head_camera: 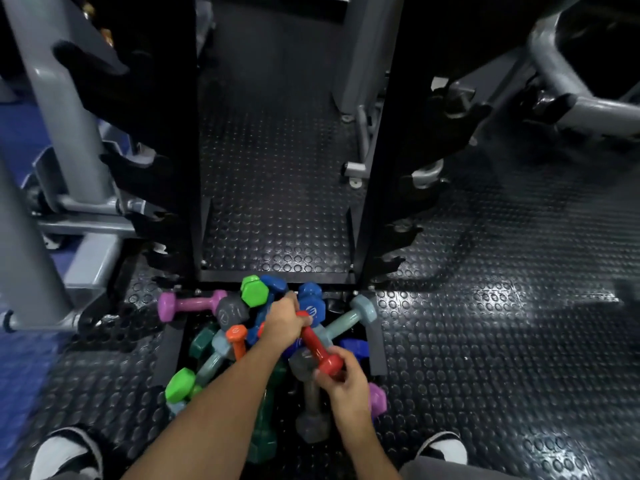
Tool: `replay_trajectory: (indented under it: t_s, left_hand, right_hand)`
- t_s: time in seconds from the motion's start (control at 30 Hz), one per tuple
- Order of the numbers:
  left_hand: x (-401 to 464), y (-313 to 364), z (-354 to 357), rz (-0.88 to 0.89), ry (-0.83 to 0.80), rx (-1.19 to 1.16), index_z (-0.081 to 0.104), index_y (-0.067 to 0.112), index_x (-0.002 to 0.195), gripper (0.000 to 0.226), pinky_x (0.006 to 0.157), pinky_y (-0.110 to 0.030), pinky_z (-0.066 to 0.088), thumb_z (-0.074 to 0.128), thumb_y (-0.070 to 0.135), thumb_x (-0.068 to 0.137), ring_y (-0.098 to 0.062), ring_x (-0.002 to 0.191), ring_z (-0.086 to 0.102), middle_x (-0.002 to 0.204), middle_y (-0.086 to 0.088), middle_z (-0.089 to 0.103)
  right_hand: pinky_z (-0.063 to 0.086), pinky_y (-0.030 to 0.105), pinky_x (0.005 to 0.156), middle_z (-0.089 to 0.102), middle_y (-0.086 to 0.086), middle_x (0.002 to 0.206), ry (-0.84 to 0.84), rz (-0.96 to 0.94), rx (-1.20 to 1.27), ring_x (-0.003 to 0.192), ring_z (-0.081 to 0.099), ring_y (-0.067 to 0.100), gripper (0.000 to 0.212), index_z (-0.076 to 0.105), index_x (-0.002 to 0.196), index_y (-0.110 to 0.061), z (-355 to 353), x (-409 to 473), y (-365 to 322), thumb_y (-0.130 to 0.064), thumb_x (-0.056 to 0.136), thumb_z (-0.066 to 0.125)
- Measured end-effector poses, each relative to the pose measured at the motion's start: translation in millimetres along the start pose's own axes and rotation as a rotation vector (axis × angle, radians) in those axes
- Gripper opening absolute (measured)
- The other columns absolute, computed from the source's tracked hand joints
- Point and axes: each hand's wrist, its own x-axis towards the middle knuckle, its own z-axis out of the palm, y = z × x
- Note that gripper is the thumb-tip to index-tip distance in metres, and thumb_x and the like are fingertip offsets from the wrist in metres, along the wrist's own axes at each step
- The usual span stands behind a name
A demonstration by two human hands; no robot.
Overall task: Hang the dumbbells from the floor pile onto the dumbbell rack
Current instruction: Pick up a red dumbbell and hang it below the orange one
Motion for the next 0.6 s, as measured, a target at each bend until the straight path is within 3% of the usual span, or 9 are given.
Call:
replay_trajectory:
  t_s: [0.1, 0.2, 0.33, 0.43, 0.47, 0.6]
  left_hand:
    - [-5, 11, -31, 0.037, 0.021, -0.23, 0.055, 0.019, 0.081, 0.034, 0.069, -0.031, 0.049, 0.086, 0.006, 0.074, -0.021, 0.075, 0.058, 0.081, -0.004, 0.062]
    - [-16, 35, -67, 0.089, 0.046, -0.304, 0.071, 0.015, 0.088, 0.021, 0.061, -0.014, 0.049, 0.087, 0.011, 0.076, -0.012, 0.068, 0.061, 0.08, -0.002, 0.069]
    - [-32, 79, -118, 0.156, 0.108, -0.389, 0.077, 0.017, 0.075, 0.013, 0.071, -0.037, 0.06, 0.089, 0.018, 0.074, -0.016, 0.066, 0.068, 0.072, -0.003, 0.076]
    - [-51, 120, -158, 0.219, 0.164, -0.405, 0.078, 0.02, 0.074, 0.013, 0.076, -0.04, 0.063, 0.09, 0.024, 0.072, -0.022, 0.072, 0.074, 0.071, -0.001, 0.076]
    - [-60, 134, -171, 0.238, 0.187, -0.405, 0.079, 0.021, 0.074, 0.014, 0.078, -0.041, 0.063, 0.091, 0.027, 0.071, -0.022, 0.074, 0.075, 0.071, 0.0, 0.077]
    - [-98, 187, -219, 0.307, 0.274, -0.419, 0.08, 0.019, 0.078, 0.015, 0.075, -0.036, 0.063, 0.09, 0.03, 0.073, -0.015, 0.07, 0.072, 0.071, 0.001, 0.076]
  right_hand:
    - [0.056, 0.028, 0.086, 0.076, -0.004, 0.098, -0.034, -0.072, 0.035, 0.088, 0.07, 0.01, 0.054, 0.068, 0.116, -0.029, -12, 7, -34, -0.002, 0.074, 0.086]
    - [0.054, 0.02, 0.074, 0.075, -0.002, 0.092, -0.121, -0.134, 0.043, 0.08, 0.068, 0.008, 0.05, 0.071, 0.112, -0.025, -24, 10, -80, 0.004, 0.075, 0.085]
    - [0.053, 0.018, 0.076, 0.073, -0.006, 0.09, -0.189, -0.257, 0.071, 0.079, 0.064, 0.003, 0.044, 0.072, 0.112, -0.018, -44, 6, -149, 0.001, 0.074, 0.087]
    - [0.059, 0.036, 0.085, 0.073, 0.0, 0.095, -0.242, -0.357, 0.06, 0.086, 0.066, 0.016, 0.048, 0.072, 0.113, -0.026, -61, -3, -206, -0.015, 0.07, 0.092]
    - [0.059, 0.036, 0.086, 0.072, 0.0, 0.096, -0.272, -0.388, 0.05, 0.087, 0.066, 0.017, 0.049, 0.071, 0.114, -0.026, -66, -7, -224, -0.015, 0.071, 0.091]
    - [0.05, 0.02, 0.082, 0.068, -0.002, 0.103, -0.357, -0.487, 0.025, 0.087, 0.061, 0.004, 0.049, 0.068, 0.123, -0.021, -93, -29, -294, -0.006, 0.08, 0.085]
